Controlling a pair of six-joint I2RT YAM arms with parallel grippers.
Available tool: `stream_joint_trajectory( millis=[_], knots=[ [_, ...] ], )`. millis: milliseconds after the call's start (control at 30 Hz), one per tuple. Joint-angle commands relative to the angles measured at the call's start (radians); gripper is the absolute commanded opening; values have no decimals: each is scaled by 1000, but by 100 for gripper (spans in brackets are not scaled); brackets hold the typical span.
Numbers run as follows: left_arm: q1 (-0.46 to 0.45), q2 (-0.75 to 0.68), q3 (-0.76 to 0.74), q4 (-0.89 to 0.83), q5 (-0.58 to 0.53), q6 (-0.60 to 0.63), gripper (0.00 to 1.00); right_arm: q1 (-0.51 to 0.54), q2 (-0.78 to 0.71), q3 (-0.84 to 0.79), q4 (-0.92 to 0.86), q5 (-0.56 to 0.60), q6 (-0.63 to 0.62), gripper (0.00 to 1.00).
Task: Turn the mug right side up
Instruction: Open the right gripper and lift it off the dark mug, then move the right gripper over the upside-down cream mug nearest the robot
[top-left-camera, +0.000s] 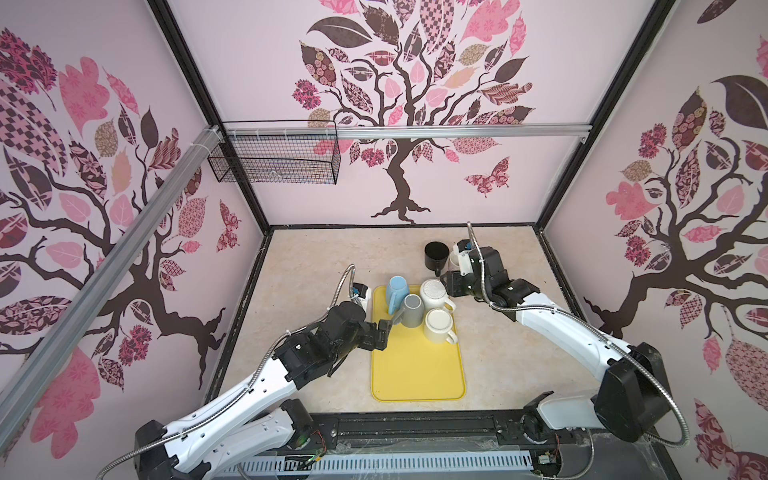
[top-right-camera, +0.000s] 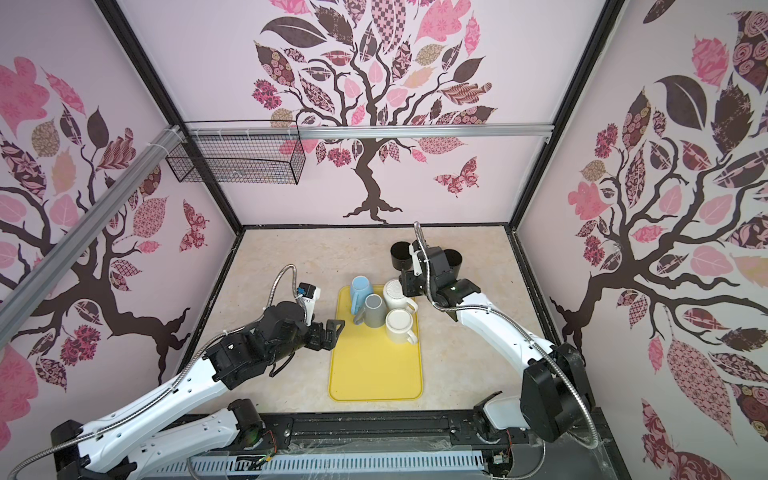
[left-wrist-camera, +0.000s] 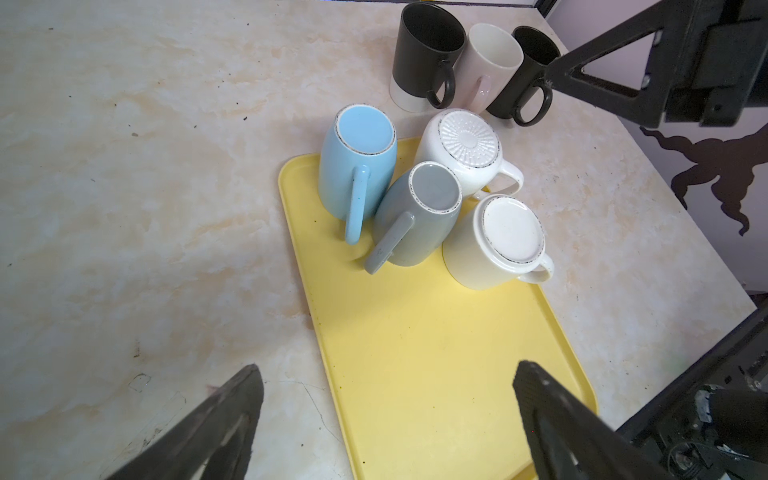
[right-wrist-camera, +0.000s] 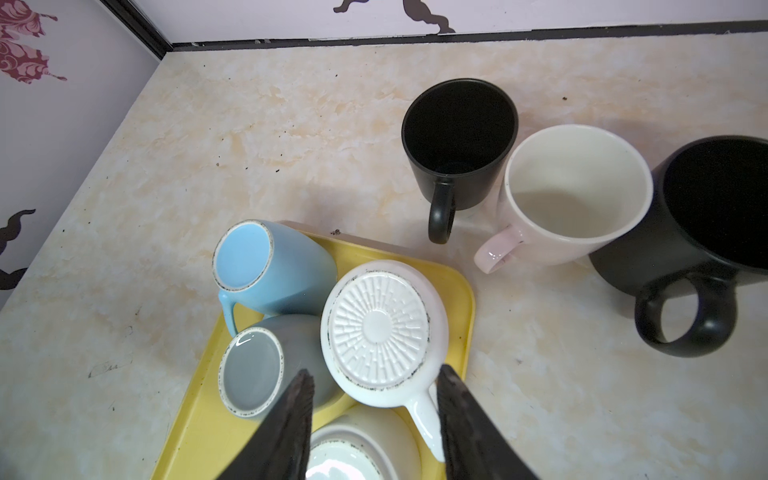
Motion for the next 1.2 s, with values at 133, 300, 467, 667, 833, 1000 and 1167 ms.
stream_joint_trajectory(
  millis=[133,300,467,667,833,1000,1167],
  knots=[
    [1,7,9,79,8,-20,97,4,-127,-140,37,43,15,51],
    [3,-26,-24,103,33,-20,97,5,-157,-177,27,9,19,52],
    [9,-41,-54,127,56,-15,97,17,-180,-203,27,7,24,52],
    [15,-63,-69,139,86,-19,97,137,-185,-217,-25,107,27,51],
    [18,-79,-75,130,86,-16,97,176,-192,-230,-69,141,31,51],
    [21,-70,-63,122,100,-12,97,187,-192,-226,-82,142,20,50],
    [22,-75,-78,116,93,-33,97,226,-131,-198,-97,165,6,48]
  ],
)
